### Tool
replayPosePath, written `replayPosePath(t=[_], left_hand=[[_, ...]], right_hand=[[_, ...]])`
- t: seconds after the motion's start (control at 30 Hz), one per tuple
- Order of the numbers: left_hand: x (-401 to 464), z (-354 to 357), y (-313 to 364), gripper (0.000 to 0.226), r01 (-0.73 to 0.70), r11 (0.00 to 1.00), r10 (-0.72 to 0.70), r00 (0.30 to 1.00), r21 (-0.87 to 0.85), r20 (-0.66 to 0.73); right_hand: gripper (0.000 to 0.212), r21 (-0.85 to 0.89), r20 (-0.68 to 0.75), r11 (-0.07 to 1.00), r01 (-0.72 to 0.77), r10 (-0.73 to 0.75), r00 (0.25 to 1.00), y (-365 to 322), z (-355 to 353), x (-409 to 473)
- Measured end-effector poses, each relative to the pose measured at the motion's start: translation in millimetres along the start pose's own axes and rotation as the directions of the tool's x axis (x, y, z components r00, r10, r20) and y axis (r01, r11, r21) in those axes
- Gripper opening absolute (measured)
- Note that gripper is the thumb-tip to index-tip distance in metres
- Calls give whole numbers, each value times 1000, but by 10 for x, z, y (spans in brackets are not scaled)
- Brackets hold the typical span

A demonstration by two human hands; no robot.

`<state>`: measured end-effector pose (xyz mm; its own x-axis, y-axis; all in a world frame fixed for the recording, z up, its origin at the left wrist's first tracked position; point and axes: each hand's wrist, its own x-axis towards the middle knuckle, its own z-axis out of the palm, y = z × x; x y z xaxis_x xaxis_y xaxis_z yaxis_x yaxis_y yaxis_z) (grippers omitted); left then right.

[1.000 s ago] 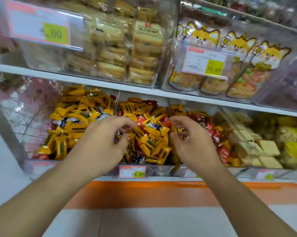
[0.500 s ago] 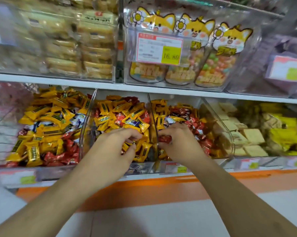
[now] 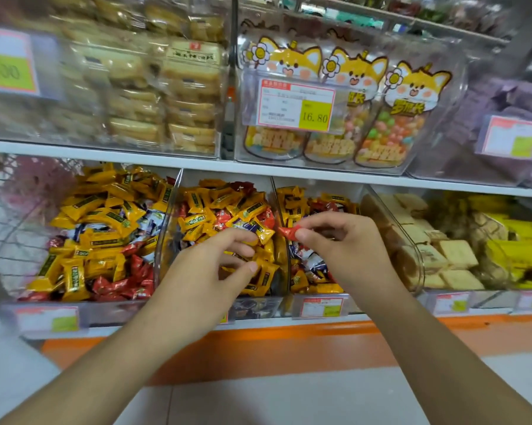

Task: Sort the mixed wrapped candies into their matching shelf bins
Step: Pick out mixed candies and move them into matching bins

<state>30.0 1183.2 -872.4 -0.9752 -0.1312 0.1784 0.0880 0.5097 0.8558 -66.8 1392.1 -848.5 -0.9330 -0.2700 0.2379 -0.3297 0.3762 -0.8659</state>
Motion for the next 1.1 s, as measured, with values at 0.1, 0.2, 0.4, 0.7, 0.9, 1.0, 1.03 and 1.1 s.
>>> replayPosePath(t=[0.1, 0.2, 0.4, 0.7, 0.9, 1.0, 1.03, 1.1], left_hand=[[-12, -77, 70, 40, 75, 972, -71, 997, -222, 29], [-15, -217, 83, 18, 104, 981, -104, 995, -161, 9], [0, -831, -264, 13, 174, 977, -144, 964, 120, -224], [-26, -1528, -726, 18, 314, 932, -241, 910, 183, -338], [-37, -1385, -630, 40, 253, 922, -203, 960, 292, -192], [-53, -1185, -426, 40, 141, 934, -91, 982, 329, -164], [-55, -1105, -362, 39, 104, 930, -51, 986, 353, -156], [-45, -938, -257, 38, 34, 933, 9, 993, 358, -119]], right_hand=[[10, 99, 114, 995, 7, -18, 993, -189, 220, -137], [15, 147, 201, 989, -23, -7, 980, -258, 427, -178], [26, 14, 278, 999, -47, 41, 960, -319, 699, -178], [49, 26, 364, 993, 111, -113, 924, -668, 1550, 39], [62, -129, 352, 976, 176, -121, 928, -523, 1427, -1], [49, -184, 292, 977, 112, -55, 955, -339, 1087, -49], [46, -200, 264, 975, 94, -39, 964, -272, 951, -48], [42, -219, 194, 974, 58, -15, 981, -135, 651, -21]])
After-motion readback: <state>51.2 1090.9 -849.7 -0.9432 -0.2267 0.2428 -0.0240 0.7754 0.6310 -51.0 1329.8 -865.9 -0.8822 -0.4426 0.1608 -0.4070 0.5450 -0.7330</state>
